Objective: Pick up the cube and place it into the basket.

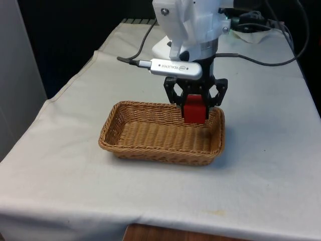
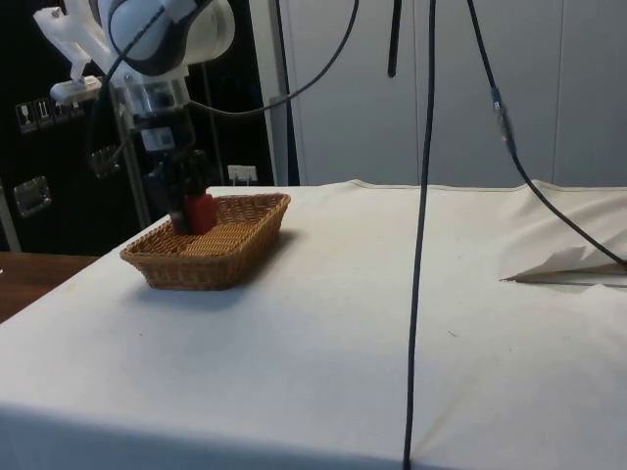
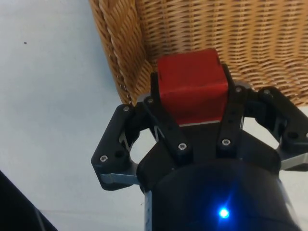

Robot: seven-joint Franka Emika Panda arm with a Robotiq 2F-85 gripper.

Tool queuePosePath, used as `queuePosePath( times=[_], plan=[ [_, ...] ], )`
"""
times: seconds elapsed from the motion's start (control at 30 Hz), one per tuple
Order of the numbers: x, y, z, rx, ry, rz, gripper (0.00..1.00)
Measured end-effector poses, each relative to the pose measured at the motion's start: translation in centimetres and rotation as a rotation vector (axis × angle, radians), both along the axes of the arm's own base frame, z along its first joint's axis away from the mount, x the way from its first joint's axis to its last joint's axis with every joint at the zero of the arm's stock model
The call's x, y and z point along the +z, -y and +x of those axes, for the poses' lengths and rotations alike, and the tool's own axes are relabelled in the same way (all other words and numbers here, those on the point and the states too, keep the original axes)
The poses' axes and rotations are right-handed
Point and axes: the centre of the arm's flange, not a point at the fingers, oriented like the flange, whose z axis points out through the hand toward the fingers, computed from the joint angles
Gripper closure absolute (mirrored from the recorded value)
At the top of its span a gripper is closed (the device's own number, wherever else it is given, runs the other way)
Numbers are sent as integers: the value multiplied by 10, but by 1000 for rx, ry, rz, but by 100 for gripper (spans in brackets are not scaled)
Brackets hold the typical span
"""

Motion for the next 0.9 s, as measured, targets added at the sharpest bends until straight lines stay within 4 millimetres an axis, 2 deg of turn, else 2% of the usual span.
queuePosePath(
  times=[0.27,0.5,0.9],
  plan=[
    [-12,0,0,0,-4,-1,99],
    [-32,1,1,-1,-8,-6,99],
    [-49,0,0,-1,-15,-10,99]
  ],
)
